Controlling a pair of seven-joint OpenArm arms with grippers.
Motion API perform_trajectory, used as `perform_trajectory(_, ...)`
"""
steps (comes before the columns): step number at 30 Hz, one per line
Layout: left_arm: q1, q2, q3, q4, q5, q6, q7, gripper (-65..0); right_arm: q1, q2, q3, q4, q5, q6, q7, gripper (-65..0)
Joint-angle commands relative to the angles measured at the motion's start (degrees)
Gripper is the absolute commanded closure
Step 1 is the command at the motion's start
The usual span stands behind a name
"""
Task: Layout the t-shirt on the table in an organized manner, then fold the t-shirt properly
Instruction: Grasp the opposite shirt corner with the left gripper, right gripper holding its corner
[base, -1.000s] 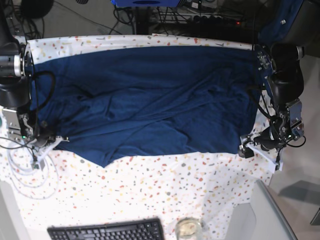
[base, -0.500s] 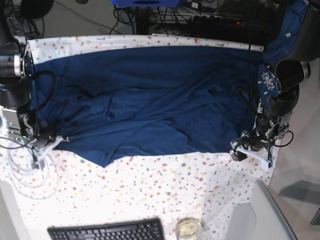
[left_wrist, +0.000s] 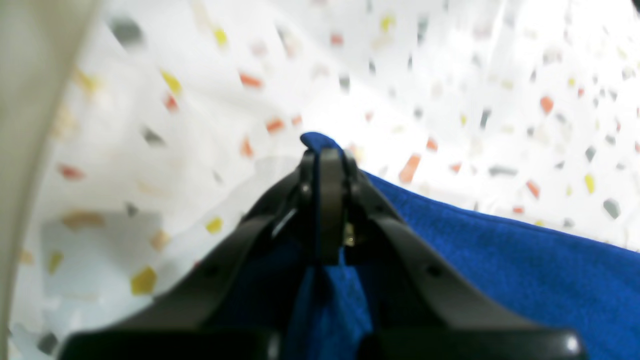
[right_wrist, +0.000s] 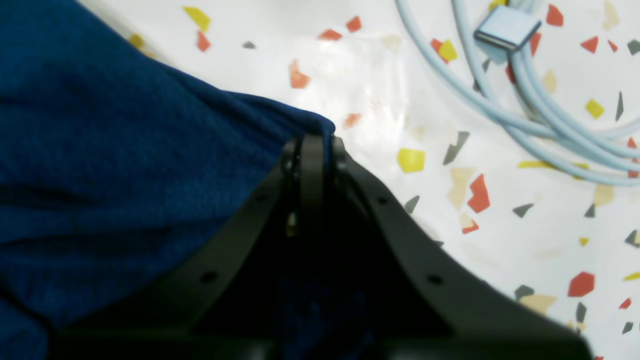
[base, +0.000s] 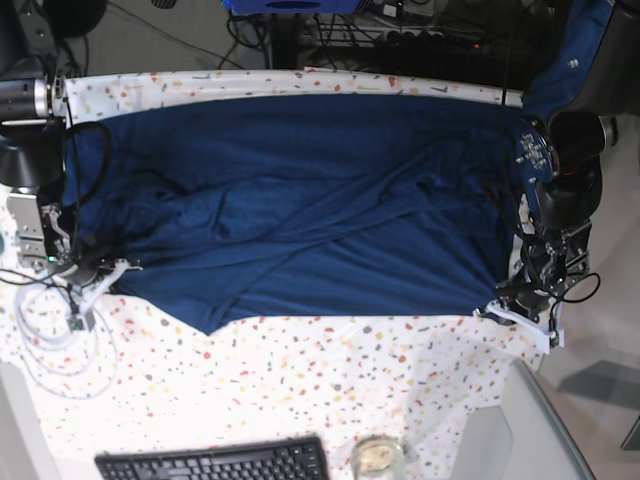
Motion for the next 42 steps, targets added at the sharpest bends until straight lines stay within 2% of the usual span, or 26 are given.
perform_trajectory(1, -0.42, -0.65, 0.14, 2.03, -0.37, -0.27, -0.89, 0.0, 1.01, 0.94, 0.09, 2.15, 0.34, -0.09, 1.15, 0.0)
perform_trajectory(7, 4.24, -0.56, 8.14, 8.18, -1.16, -0.18, -0.89, 0.0, -0.66, 0.94, 0.36, 5.66, 0.34, -0.09, 1.15, 0.0)
perform_trajectory(15, 9.08, -0.47, 5.33, 14.95, -1.16, -0.18, -0.63, 0.0, -2.15, 1.11, 0.62, 10.32, 0.34, -0.09, 1.15, 0.0)
perform_trajectory(20, 10.92, -0.29, 1.81, 22.07, -1.16, -0.18, 6.05, 0.0, -2.94, 1.55, 0.62, 12.26, 0.34, -0.09, 1.15, 0.0)
perform_trajectory(26, 14.79, 1.20, 0.32, 30.42, -1.16, -0.27, 8.51, 0.0, -3.12, 1.81, 0.62, 12.35, 0.34, -0.09, 1.33, 0.0)
perform_trajectory(41, 15.67, 2.43, 0.32, 31.13, -1.16, -0.27, 8.51, 0.0, -2.68, 1.64, 0.53, 11.91, 0.34, -0.45, 1.06, 0.0)
perform_trajectory(42, 15.58, 2.43, 0.32, 31.13, -1.16, -0.27, 8.51, 0.0, -2.68, 1.64, 0.53, 11.91, 0.34, -0.45, 0.54, -2.3)
